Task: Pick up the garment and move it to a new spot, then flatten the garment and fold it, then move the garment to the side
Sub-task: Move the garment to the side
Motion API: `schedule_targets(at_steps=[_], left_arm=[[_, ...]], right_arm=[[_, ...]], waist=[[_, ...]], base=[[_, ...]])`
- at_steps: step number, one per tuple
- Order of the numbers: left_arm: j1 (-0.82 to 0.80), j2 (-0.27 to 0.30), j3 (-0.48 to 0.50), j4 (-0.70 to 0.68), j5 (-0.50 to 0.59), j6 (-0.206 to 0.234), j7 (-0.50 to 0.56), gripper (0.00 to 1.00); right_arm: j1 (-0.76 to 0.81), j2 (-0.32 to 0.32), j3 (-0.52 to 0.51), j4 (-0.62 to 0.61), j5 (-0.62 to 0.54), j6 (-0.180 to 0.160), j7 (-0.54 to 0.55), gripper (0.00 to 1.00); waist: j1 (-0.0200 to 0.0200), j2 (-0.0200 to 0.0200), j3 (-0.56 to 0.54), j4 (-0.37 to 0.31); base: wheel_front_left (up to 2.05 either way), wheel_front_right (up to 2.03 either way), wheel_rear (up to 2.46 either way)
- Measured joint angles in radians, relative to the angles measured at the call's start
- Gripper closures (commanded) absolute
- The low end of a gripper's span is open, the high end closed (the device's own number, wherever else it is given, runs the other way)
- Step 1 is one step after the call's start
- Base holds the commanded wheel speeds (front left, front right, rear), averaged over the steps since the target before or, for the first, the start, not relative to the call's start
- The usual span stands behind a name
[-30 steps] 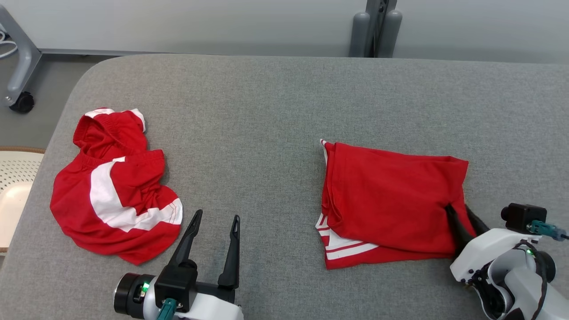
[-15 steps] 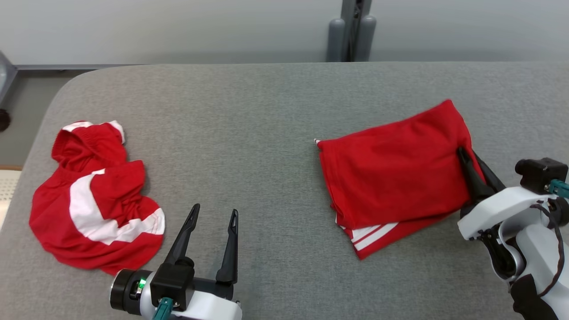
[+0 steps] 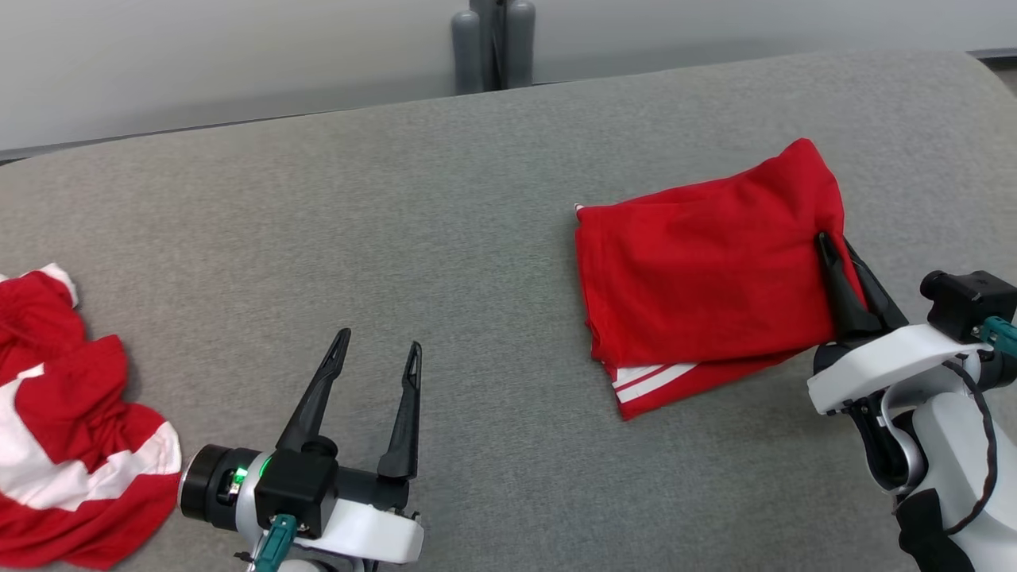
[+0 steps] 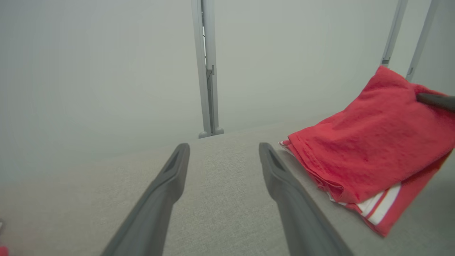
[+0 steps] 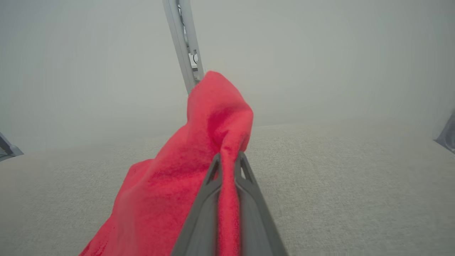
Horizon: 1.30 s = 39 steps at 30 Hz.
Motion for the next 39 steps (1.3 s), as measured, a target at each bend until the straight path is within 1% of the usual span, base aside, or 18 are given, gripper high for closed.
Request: schedule_targets(at_steps=[11, 15, 18, 22, 25, 26, 27, 33, 36, 39], left_arm=[[-0.021, 0.019, 0.006, -0.050, 0.020, -0.027, 0.000, 0.00], [-0.022, 0.025, 0.002, -0.055, 0.028, -0.035, 0.000, 0.00], [-0.029, 0.029, 0.000, -0.058, 0.036, -0.036, 0.000, 0.00], [-0.047, 0.034, -0.011, -0.065, 0.044, -0.045, 0.000, 0.00], [-0.081, 0.034, -0.032, -0.077, 0.053, -0.057, 0.000, 0.00], [-0.095, 0.034, -0.039, -0.085, 0.057, -0.062, 0.000, 0.00], [-0.127, 0.035, -0.052, -0.102, 0.071, -0.071, 0.000, 0.00], [-0.216, 0.039, -0.059, -0.164, 0.099, -0.072, 0.014, 0.00], [-0.252, 0.049, -0.058, -0.207, 0.106, -0.074, 0.033, 0.00], [-0.273, 0.058, -0.056, -0.243, 0.114, -0.077, 0.050, 0.00]], right_arm=[[0.016, 0.040, -0.045, -0.032, -0.032, 0.000, 0.000, 1.00], [0.019, 0.049, -0.053, -0.038, -0.035, 0.000, 0.000, 1.00], [0.021, 0.050, -0.058, -0.040, -0.038, 0.000, 0.000, 1.00], [0.012, 0.046, -0.053, -0.040, -0.053, 0.000, 0.000, 1.00], [-0.029, 0.028, -0.053, -0.035, -0.075, 0.000, 0.000, 1.00], [-0.046, 0.019, -0.054, -0.031, -0.083, 0.000, 0.000, 1.00], [-0.080, -0.003, -0.053, -0.023, -0.110, 0.000, 0.000, 1.00], [-0.204, -0.068, -0.060, 0.005, -0.182, 0.000, 0.000, 1.00], [-0.259, -0.099, -0.091, 0.016, -0.216, 0.000, 0.000, 1.00], [-0.303, -0.129, -0.146, 0.034, -0.258, 0.000, 0.000, 1.00]], waist=[[0.0000, 0.0000, 0.034, -0.155], [0.0000, 0.0000, 0.047, -0.198], [0.0000, 0.0000, 0.062, -0.216], [0.0000, 0.0000, 0.088, -0.223], [0.0000, 0.0000, 0.114, -0.217], [0.0000, 0.0000, 0.124, -0.214], [0.0000, 0.0000, 0.146, -0.205], [0.0000, 0.0000, 0.228, -0.174], [0.0000, 0.0000, 0.273, -0.159], [0.0000, 0.0000, 0.317, -0.143]], base=[[0.00, 0.00, 0.00], [0.00, 0.00, 0.00], [0.00, 0.00, 0.00], [0.00, 0.00, 0.00], [0.00, 0.00, 0.00], [0.00, 0.00, 0.00], [0.00, 0.00, 0.00], [0.00, 0.00, 0.00], [0.00, 0.00, 0.00], [0.00, 0.00, 0.00]])
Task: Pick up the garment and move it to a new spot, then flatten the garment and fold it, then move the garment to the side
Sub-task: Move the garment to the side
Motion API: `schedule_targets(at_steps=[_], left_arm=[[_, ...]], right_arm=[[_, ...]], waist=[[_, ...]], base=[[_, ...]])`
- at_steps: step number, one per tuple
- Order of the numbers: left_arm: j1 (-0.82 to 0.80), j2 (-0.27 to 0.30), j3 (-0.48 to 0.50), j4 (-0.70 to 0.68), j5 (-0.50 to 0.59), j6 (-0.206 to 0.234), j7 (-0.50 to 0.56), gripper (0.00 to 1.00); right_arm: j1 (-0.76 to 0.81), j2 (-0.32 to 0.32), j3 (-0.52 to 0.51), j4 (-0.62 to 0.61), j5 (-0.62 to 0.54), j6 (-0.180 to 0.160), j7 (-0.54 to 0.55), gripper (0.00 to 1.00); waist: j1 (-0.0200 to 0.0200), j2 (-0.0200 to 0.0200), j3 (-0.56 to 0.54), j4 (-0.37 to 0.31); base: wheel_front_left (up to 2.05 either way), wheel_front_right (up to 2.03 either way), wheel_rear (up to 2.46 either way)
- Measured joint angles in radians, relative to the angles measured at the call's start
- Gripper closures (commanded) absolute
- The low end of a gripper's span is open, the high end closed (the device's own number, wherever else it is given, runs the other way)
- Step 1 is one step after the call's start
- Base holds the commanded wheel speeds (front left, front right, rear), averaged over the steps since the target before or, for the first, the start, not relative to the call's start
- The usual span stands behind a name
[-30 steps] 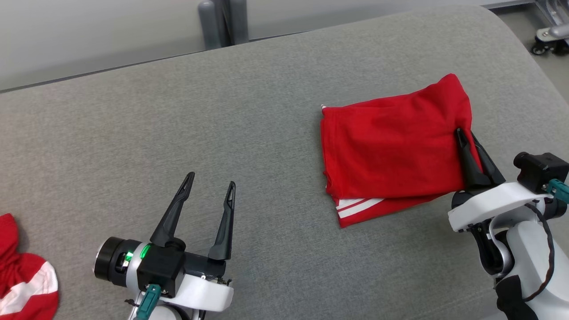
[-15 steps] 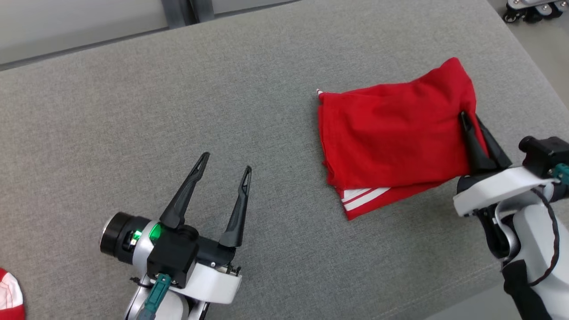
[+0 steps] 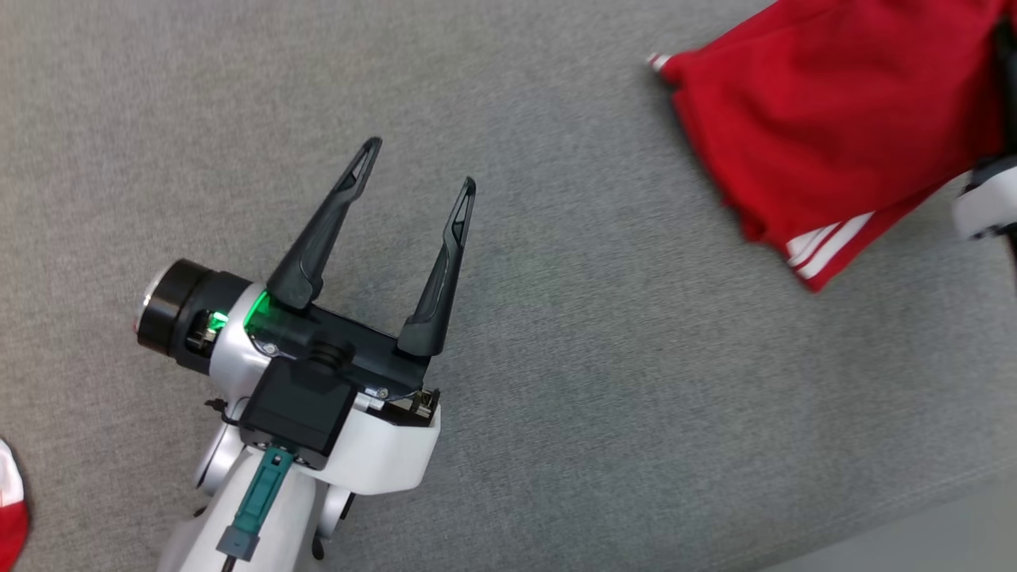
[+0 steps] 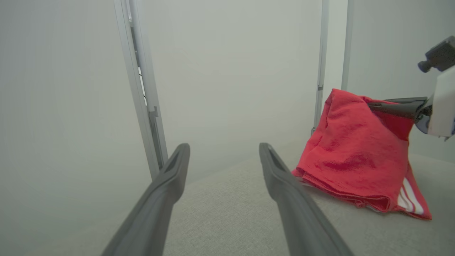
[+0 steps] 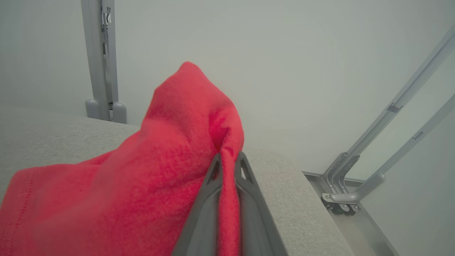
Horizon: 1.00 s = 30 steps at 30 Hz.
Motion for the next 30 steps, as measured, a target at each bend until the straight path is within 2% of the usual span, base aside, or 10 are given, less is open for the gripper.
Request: schedule_targets(at_steps=[10, 22, 27, 28, 29, 30], left_arm=[[-0.031, 0.022, 0.003, -0.081, 0.010, -0.001, 0.027, 0.00], [-0.059, 0.032, -0.008, -0.106, 0.018, -0.001, 0.049, 0.00], [-0.060, 0.038, -0.008, -0.108, 0.018, -0.001, 0.050, 0.00], [-0.060, 0.038, -0.009, -0.107, 0.018, -0.001, 0.050, 0.00], [-0.060, 0.037, -0.010, -0.108, 0.018, -0.001, 0.050, 0.00], [-0.060, 0.036, -0.013, -0.108, 0.018, -0.001, 0.050, 0.00]], right_arm=[[-0.066, -0.081, -0.259, 0.061, -0.183, 0.000, 0.000, 1.00], [-0.130, -0.112, -0.417, 0.075, -0.344, 0.000, 0.000, 1.00], [-0.135, -0.110, -0.425, 0.091, -0.392, 0.000, 0.000, 1.00], [-0.136, -0.109, -0.429, 0.100, -0.405, 0.000, 0.000, 0.98], [-0.138, -0.108, -0.435, 0.112, -0.418, 0.000, 0.000, 0.86], [-0.142, -0.106, -0.441, 0.124, -0.429, 0.000, 0.000, 0.63]], waist=[[0.0000, 0.0000, 0.110, 0.056], [0.0000, 0.0000, 0.174, 0.068], [0.0000, 0.0000, 0.176, 0.067], [0.0000, 0.0000, 0.175, 0.068], [0.0000, 0.0000, 0.174, 0.069], [0.0000, 0.0000, 0.173, 0.071]], base=[[0.00, 0.00, 0.00], [0.00, 0.00, 0.00], [0.00, 0.00, 0.00], [0.00, 0.00, 0.00], [0.00, 0.00, 0.00], [0.00, 0.00, 0.00]])
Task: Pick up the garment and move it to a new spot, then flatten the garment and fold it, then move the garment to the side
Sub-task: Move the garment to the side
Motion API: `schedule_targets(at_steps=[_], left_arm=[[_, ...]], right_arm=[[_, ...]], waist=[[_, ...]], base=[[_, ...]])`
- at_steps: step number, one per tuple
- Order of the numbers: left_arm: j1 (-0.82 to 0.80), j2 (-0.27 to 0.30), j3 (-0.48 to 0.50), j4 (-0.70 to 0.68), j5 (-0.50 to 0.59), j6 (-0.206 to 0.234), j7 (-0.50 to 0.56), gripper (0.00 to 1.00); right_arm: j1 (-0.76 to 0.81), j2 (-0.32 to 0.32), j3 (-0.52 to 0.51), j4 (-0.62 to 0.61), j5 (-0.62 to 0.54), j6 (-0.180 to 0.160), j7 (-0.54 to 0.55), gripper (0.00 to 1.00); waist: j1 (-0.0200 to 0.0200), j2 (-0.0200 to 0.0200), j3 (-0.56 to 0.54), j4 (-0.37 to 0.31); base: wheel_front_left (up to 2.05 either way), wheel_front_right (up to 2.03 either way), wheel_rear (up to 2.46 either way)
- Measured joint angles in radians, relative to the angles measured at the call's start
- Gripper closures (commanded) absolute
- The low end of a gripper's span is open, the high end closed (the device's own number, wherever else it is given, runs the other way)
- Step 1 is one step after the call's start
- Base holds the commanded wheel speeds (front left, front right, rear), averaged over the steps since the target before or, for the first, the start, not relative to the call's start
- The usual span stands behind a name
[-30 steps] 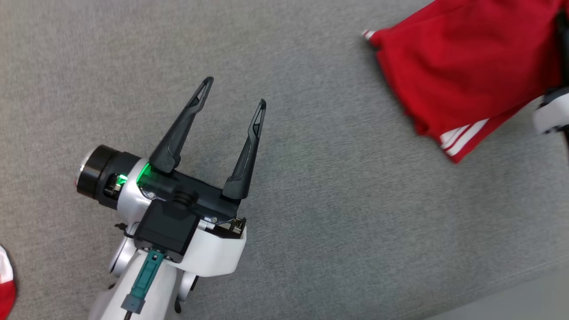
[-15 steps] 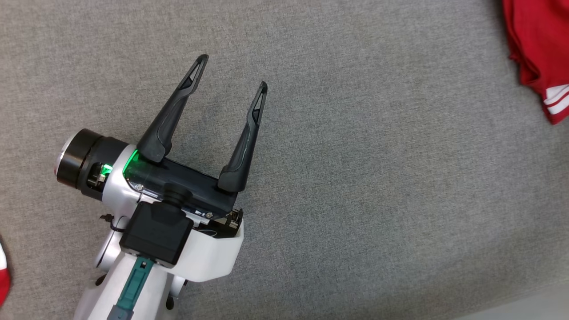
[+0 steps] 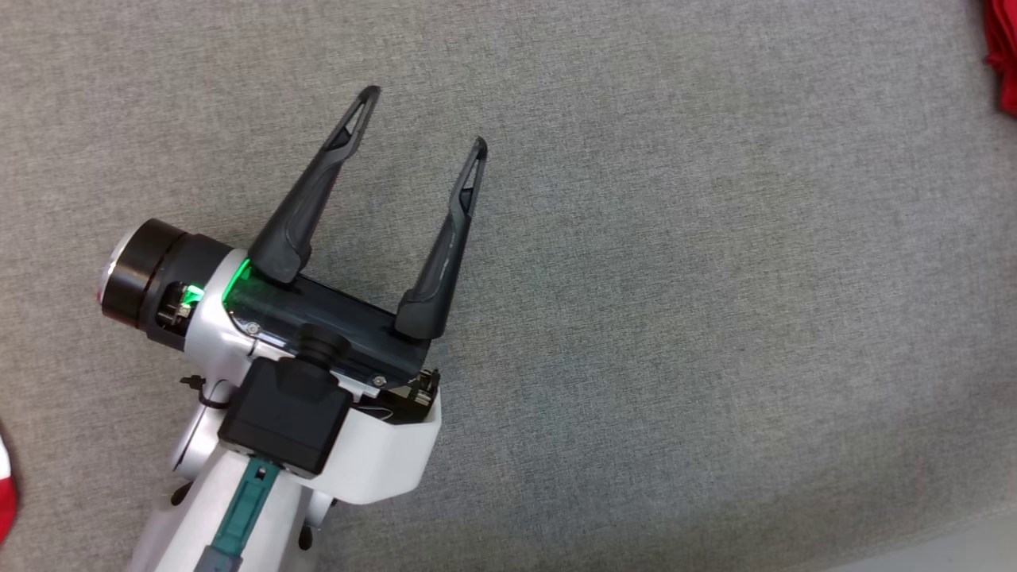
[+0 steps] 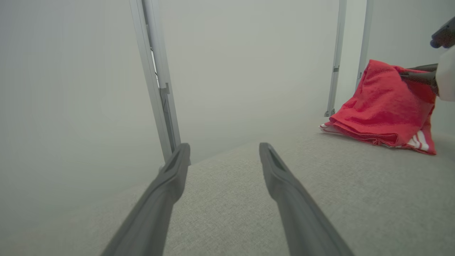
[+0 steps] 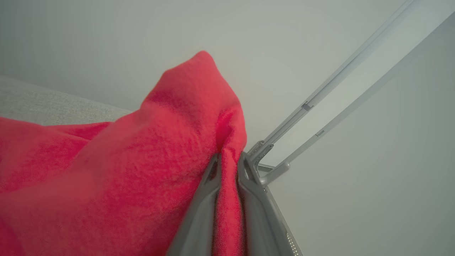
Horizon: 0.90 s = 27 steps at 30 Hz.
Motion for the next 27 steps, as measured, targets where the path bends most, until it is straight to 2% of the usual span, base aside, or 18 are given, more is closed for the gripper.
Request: schedule_targets(at_steps=[1, 8, 11, 15, 19, 27], left_arm=[[0.000, -0.001, -0.003, -0.001, 0.000, 0.000, 0.000, 0.00], [-0.010, -0.002, -0.015, -0.006, 0.000, 0.003, -0.008, 0.00], [-0.009, -0.003, -0.015, 0.002, -0.008, 0.009, -0.016, 0.00], [0.011, -0.012, -0.016, 0.020, -0.023, 0.021, -0.027, 0.00], [0.033, -0.025, -0.016, 0.045, -0.041, 0.036, -0.040, 0.00], [0.115, -0.051, 0.006, 0.131, -0.114, 0.081, -0.052, 0.00]], right_arm=[[-0.005, 0.006, -0.014, 0.006, -0.008, 0.000, 0.000, 0.00], [-0.011, 0.016, -0.102, -0.010, -0.124, 0.000, -0.002, 0.00], [-0.013, 0.052, -0.105, -0.039, -0.163, 0.000, -0.002, 0.00], [-0.006, 0.123, -0.027, -0.083, -0.144, 0.000, -0.002, 0.00], [0.037, 0.185, 0.079, -0.100, -0.051, 0.000, -0.002, 0.00], [0.160, 0.249, 0.328, -0.159, 0.146, 0.000, -0.002, 0.00]], waist=[[0.0000, 0.0000, -0.002, 0.002], [0.0000, 0.0000, -0.013, 0.030], [0.0000, 0.0000, -0.030, 0.037], [0.0000, 0.0000, -0.065, 0.045], [0.0000, 0.0000, -0.111, 0.055], [0.0000, 0.0000, -0.220, 0.091]], base=[[0.00, 0.00, 0.00], [0.00, 0.00, 0.00], [0.00, 0.00, 0.00], [0.00, 0.00, 0.00], [0.00, 0.00, 0.00], [0.00, 0.00, 0.00]])
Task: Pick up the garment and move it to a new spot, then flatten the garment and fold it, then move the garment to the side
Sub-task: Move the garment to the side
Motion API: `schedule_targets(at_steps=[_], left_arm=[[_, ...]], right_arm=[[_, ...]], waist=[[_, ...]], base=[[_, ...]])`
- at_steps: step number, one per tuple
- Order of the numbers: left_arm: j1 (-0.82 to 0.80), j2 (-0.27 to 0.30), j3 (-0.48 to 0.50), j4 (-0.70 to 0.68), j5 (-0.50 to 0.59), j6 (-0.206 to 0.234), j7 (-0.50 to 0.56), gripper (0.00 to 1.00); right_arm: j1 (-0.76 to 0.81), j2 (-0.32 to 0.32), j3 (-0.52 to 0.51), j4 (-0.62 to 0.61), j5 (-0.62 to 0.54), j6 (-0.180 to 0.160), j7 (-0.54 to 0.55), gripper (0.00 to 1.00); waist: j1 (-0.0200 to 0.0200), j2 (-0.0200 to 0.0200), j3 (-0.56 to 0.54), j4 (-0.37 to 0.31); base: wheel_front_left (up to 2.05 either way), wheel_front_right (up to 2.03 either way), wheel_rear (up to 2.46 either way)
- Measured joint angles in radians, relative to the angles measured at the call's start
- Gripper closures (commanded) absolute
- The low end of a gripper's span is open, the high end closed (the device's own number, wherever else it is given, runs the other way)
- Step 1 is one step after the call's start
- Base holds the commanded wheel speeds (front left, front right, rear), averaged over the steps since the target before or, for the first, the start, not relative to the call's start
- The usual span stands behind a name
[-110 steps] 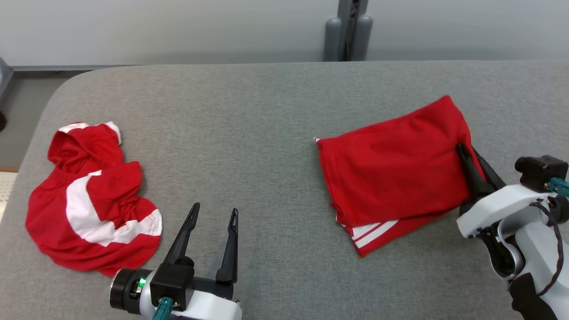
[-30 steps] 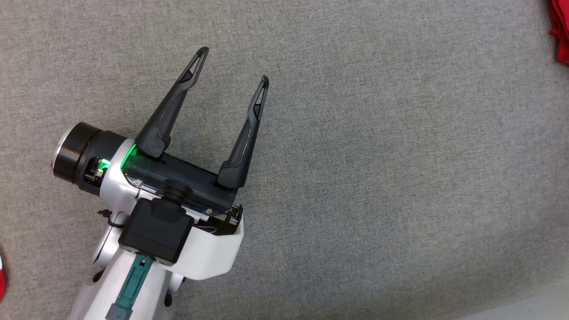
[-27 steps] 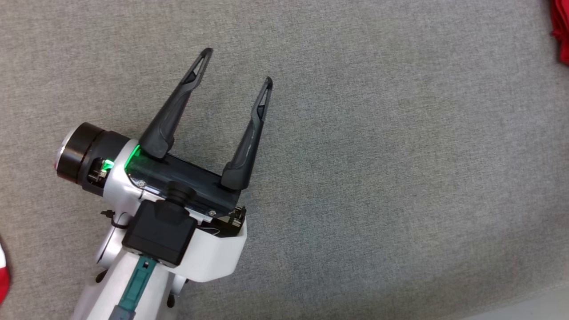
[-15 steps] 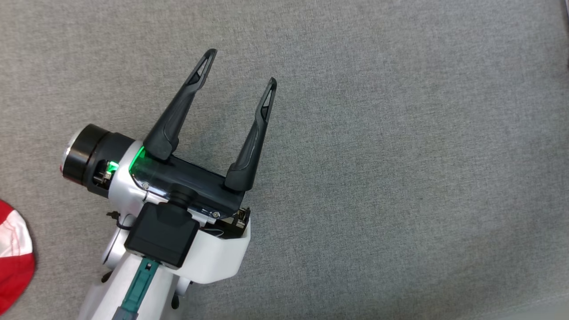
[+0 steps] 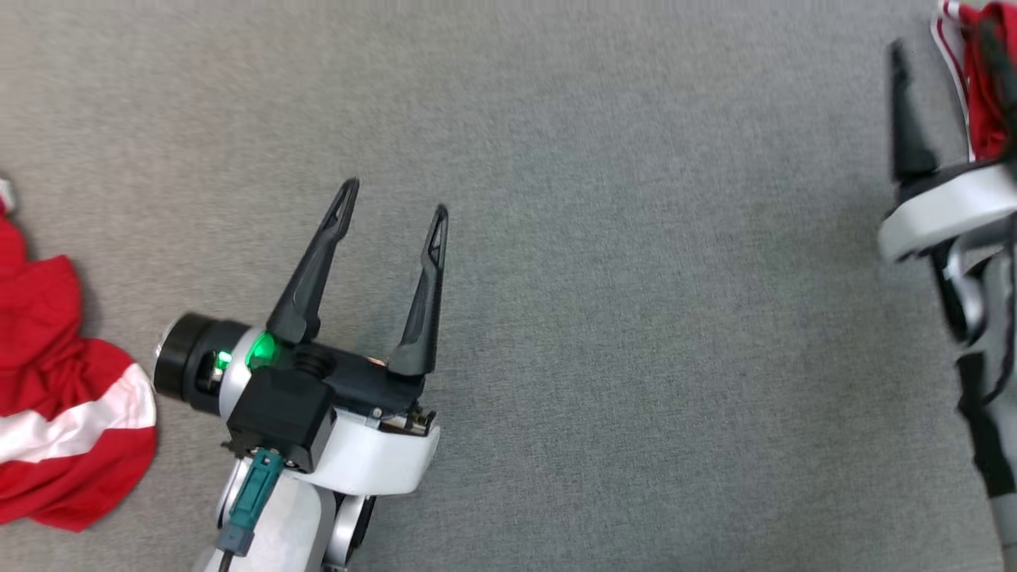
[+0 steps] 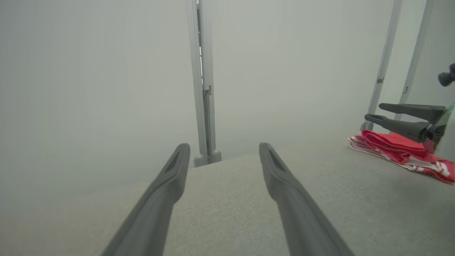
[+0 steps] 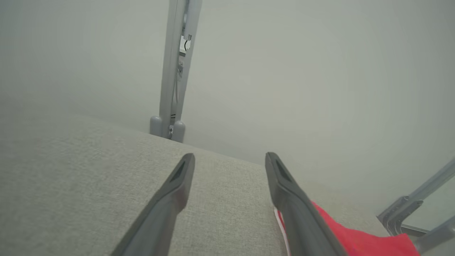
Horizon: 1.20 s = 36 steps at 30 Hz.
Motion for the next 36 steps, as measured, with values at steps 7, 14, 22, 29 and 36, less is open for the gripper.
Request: schedule_targets(at_steps=[7, 14, 22, 29, 36], left_arm=[[0.070, -0.027, 0.019, 0.107, -0.099, 0.027, -0.023, 0.00], [0.129, -0.040, 0.016, 0.191, -0.136, 0.044, -0.044, 0.00], [0.224, -0.045, 0.037, 0.217, -0.149, 0.070, -0.048, 0.00], [0.338, -0.049, 0.091, 0.199, -0.134, 0.086, -0.048, 0.00], [0.392, -0.051, 0.142, 0.170, -0.099, 0.076, -0.048, 0.00]], right_arm=[[0.107, 0.002, 0.145, -0.070, 0.134, 0.000, 0.000, 0.00], [0.292, 0.051, 0.158, -0.210, 0.167, 0.000, 0.000, 0.00], [0.532, 0.101, 0.138, -0.379, 0.121, 0.000, 0.000, 0.00], [0.716, 0.145, 0.085, -0.438, 0.143, 0.000, 0.000, 0.00], [0.800, 0.157, 0.073, -0.476, 0.164, 0.000, 0.000, 0.00]], waist=[[0.0000, 0.0000, -0.102, 0.045], [0.0000, 0.0000, -0.217, 0.084], [0.0000, 0.0000, -0.356, 0.110], [0.0000, 0.0000, -0.462, 0.115], [0.0000, 0.0000, -0.499, 0.118]], base=[[0.00, 0.00, 0.00], [0.00, 0.00, 0.00], [0.00, 0.00, 0.00], [0.00, 0.00, 0.00], [0.00, 0.00, 0.00]])
